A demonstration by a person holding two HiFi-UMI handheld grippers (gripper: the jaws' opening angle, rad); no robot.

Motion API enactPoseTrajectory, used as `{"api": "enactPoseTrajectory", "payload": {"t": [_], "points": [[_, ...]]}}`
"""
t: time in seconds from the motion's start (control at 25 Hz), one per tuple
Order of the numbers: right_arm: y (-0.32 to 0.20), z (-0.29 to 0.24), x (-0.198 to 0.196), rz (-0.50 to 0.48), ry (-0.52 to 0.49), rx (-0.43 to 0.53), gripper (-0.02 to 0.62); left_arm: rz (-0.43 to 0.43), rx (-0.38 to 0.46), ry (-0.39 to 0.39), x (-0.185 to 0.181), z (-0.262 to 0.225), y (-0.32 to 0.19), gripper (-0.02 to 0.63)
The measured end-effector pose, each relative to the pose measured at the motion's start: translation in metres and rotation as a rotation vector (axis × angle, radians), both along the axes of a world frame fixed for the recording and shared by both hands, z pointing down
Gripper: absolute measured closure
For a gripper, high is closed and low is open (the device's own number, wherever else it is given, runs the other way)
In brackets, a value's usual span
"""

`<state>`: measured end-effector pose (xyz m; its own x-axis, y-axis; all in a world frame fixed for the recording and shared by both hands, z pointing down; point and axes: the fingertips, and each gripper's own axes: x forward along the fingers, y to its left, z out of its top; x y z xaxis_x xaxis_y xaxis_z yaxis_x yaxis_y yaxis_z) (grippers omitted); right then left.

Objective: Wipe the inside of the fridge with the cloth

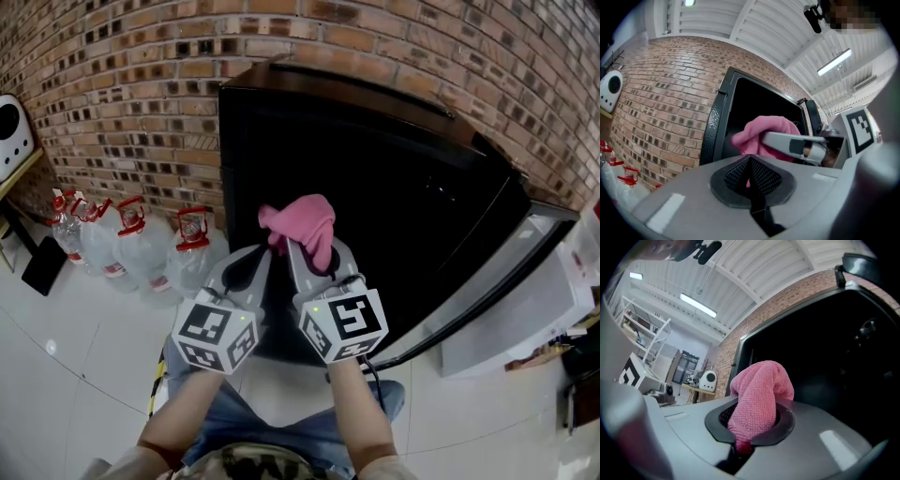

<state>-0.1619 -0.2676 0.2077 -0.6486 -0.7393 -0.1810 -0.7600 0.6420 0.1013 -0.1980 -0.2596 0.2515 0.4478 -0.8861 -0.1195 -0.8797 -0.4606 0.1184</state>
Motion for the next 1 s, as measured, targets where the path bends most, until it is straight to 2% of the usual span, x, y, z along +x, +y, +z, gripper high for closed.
{"api": "enactPoseTrajectory", "payload": {"t": [0.12, 0.32, 0.48, 0.8, 1.0], "points": [[-0.015, -0.025, -0.015, -0.042, -0.015, 0.02, 0.572, -0.007, -0.002, 0.007, -0.007, -0.007, -0.002, 0.611], [-0.036, -0.047, -0.028, -0.035, 0.01, 0.051, 0.572, 0.003, -0.004, -0.002, -0.011, -0.015, -0.008, 0.611], [-0.059, -0.043, -0.027, 0.005, 0.061, 0.041, 0.572, 0.034, -0.01, 0.01, -0.006, -0.026, -0.015, 0.611], [-0.153, -0.019, -0.014, 0.072, 0.041, -0.044, 0.572, 0.113, -0.016, -0.005, 0.024, -0.021, -0.02, 0.614], [-0.197, -0.006, -0.01, 0.102, 0.036, -0.071, 0.572, 0.137, -0.022, -0.008, 0.029, -0.019, -0.025, 0.614]]}}
